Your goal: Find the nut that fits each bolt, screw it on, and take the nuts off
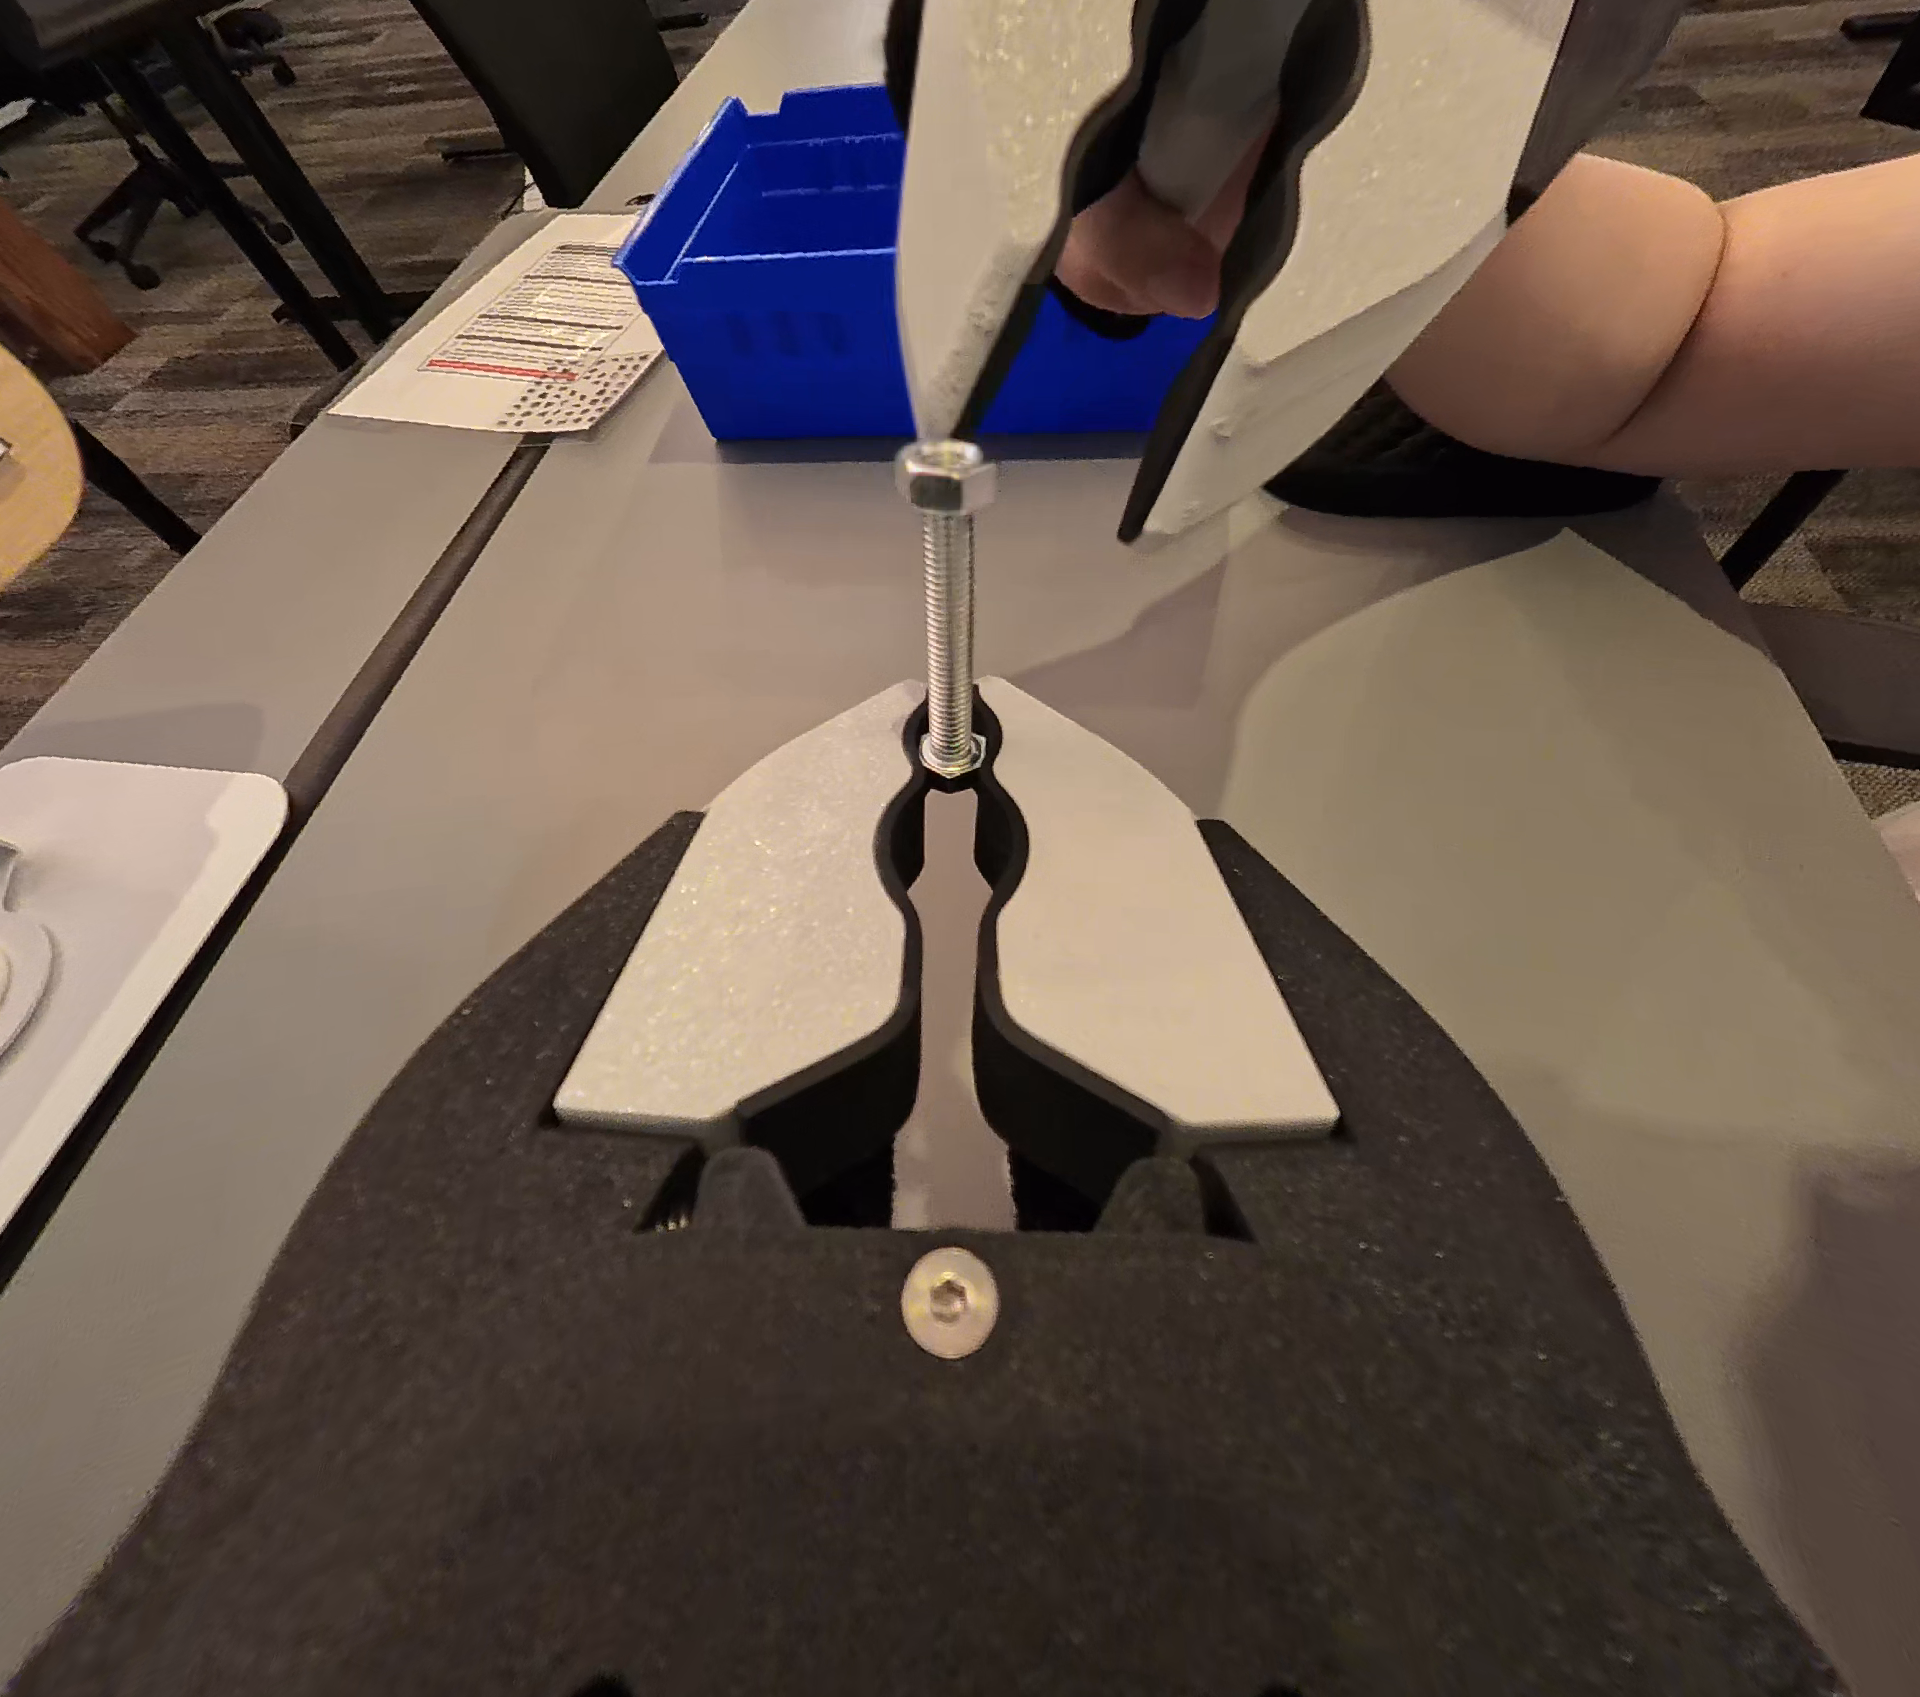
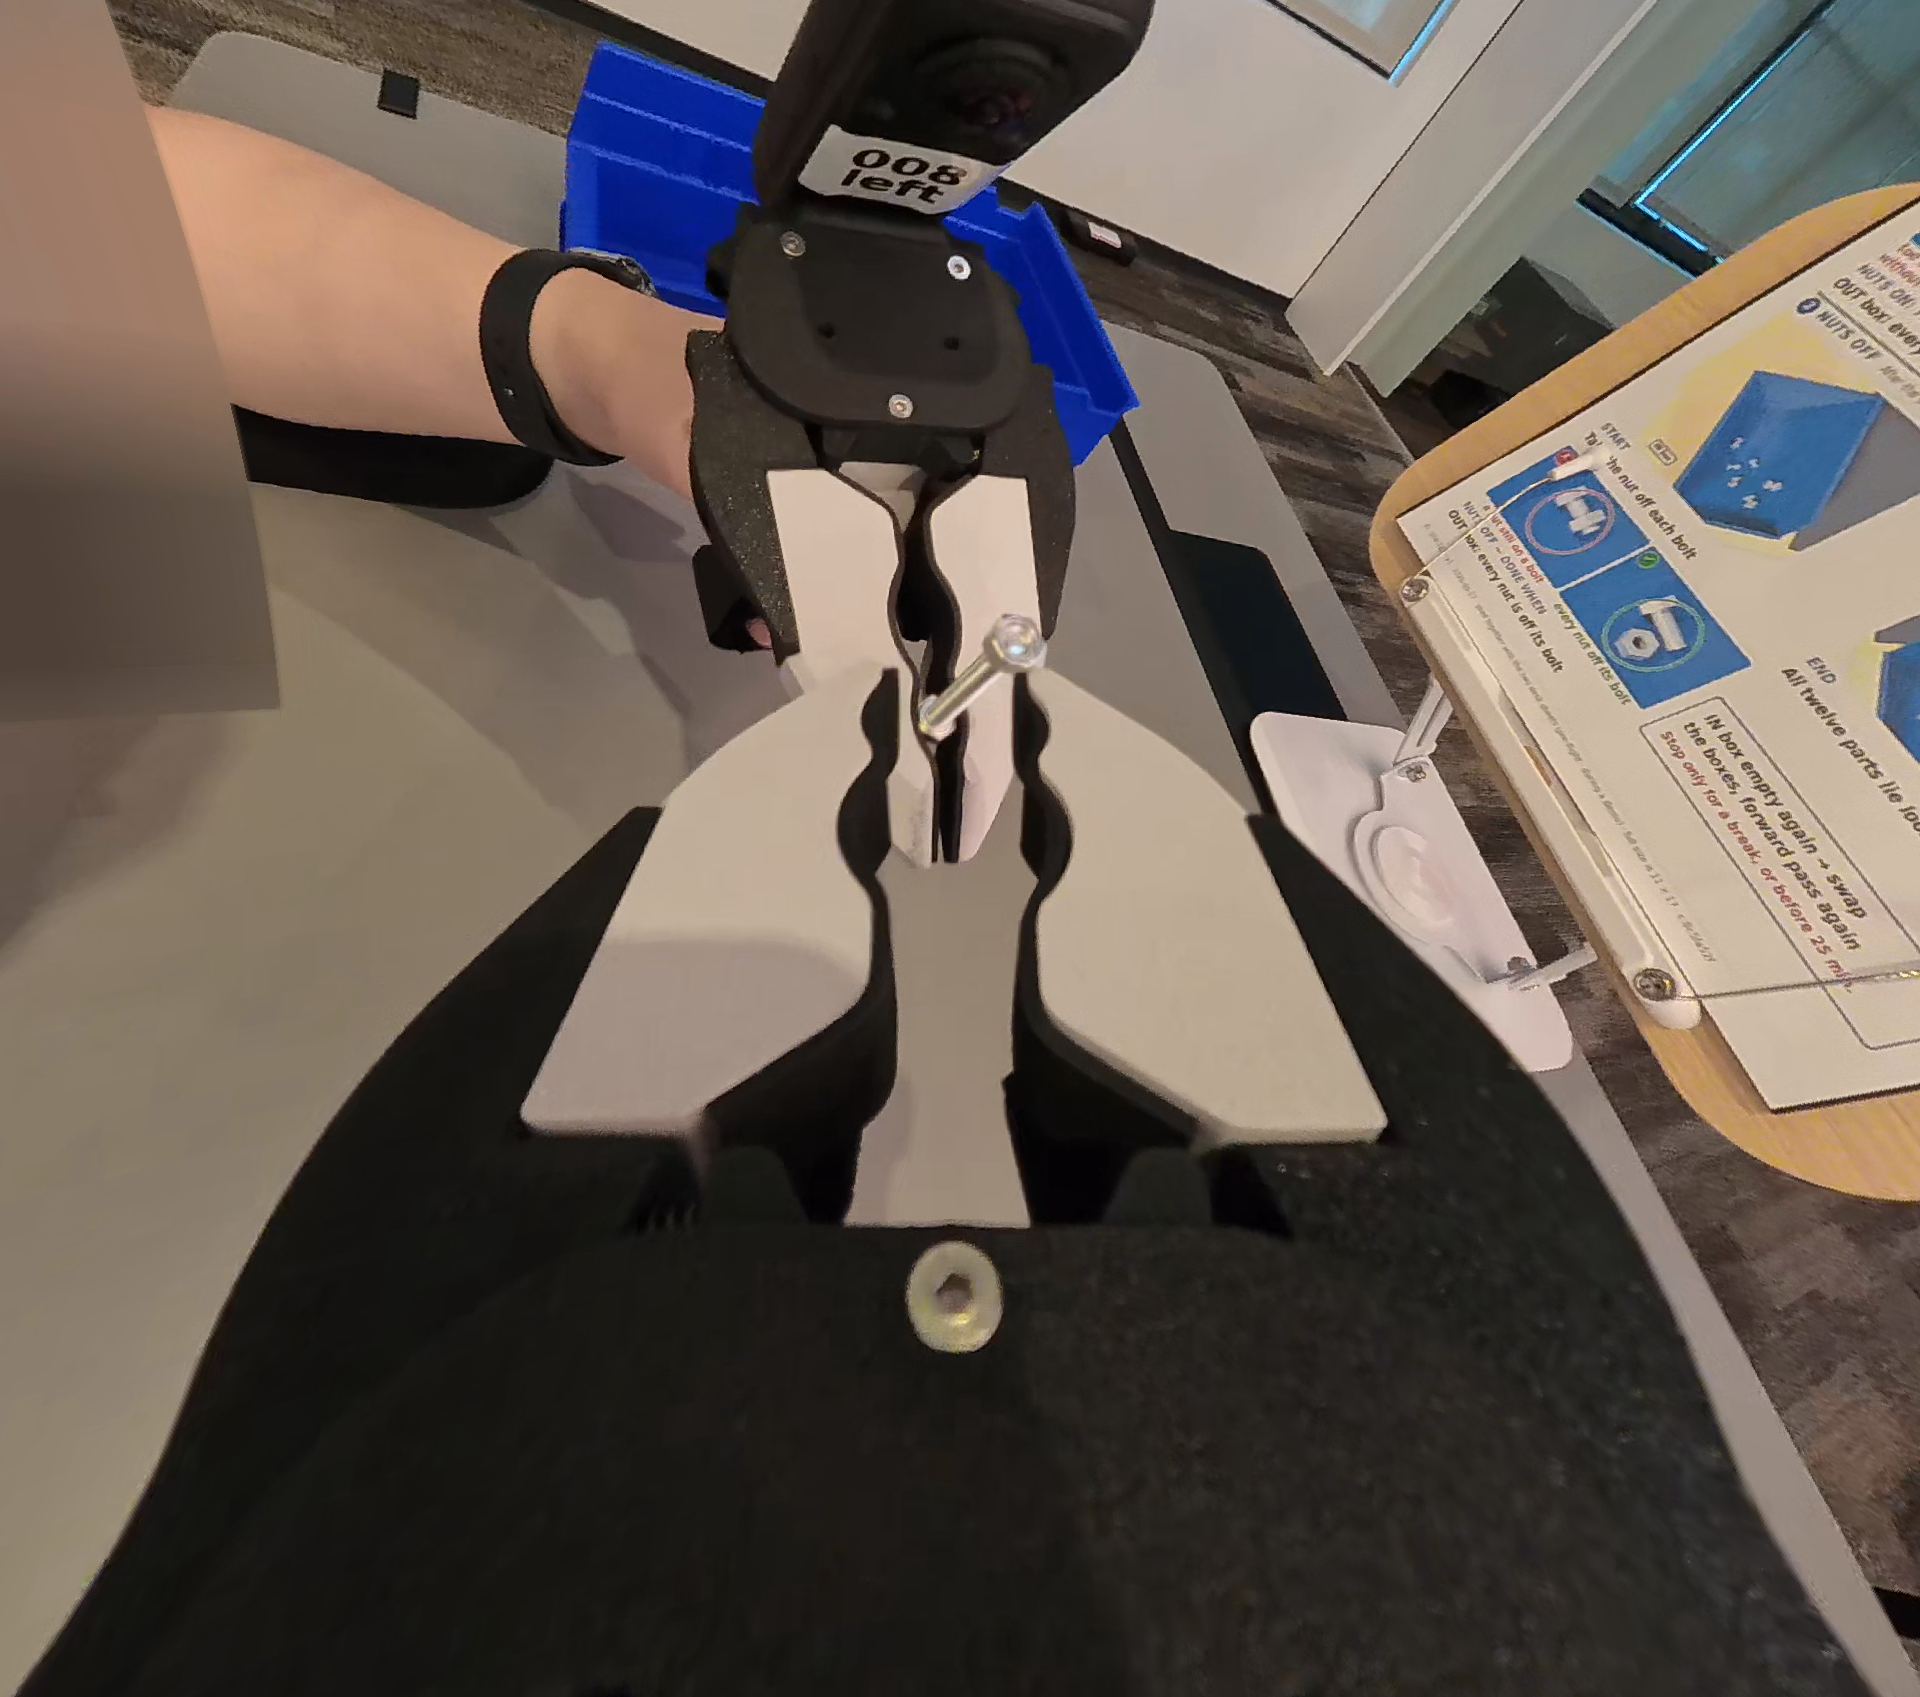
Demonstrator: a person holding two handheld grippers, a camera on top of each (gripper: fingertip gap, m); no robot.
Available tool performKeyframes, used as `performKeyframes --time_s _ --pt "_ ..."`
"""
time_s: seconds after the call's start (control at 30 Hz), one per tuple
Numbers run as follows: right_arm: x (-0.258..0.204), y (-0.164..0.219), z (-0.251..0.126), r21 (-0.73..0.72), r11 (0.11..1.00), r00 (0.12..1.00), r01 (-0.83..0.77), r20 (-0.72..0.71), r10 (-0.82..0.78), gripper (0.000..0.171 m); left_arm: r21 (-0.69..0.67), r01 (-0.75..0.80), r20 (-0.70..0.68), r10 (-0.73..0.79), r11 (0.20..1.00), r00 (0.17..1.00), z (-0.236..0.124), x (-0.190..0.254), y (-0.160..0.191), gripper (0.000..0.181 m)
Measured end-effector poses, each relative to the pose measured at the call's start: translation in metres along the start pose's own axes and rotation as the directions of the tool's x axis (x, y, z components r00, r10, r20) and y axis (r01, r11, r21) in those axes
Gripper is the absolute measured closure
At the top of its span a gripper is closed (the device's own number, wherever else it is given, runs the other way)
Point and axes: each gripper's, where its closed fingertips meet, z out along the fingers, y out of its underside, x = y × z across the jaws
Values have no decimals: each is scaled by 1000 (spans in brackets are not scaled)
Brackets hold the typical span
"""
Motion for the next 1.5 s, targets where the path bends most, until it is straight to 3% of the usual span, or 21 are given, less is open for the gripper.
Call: performKeyframes --time_s 0.2,0.53,0.77,0.9,1.17,1.37,1.5 --pt "3 -3 2 30 1000 1000 3 -25 -3 148 -14 -19 -18 18 1000 1000 4 6 1 178" --pt "-1 4 0 -40 999 1000 25 -3 -25 152 -8 -10 -9 10 1000 1000 1 2 1 178" --pt "-4 5 6 -46 998 999 48 -6 -48 143 -23 -27 -10 26 999 1000 4 5 2 178" --pt "-8 11 2 -105 993 998 61 18 -59 153 -2 16 -4 -16 1000 1000 -1 -1 1 178" --pt "1 2 5 -37 999 999 19 -43 -21 142 -26 -23 -33 22 999 999 6 10 3 178" --pt "-9 8 0 -98 994 999 43 24 -41 151 -10 8 5 -8 1000 1000 -1 -2 2 178" --pt "-2 2 -1 -71 997 999 20 -23 -22 149 4 19 -18 -19 1000 1000 -1 1 0 178"
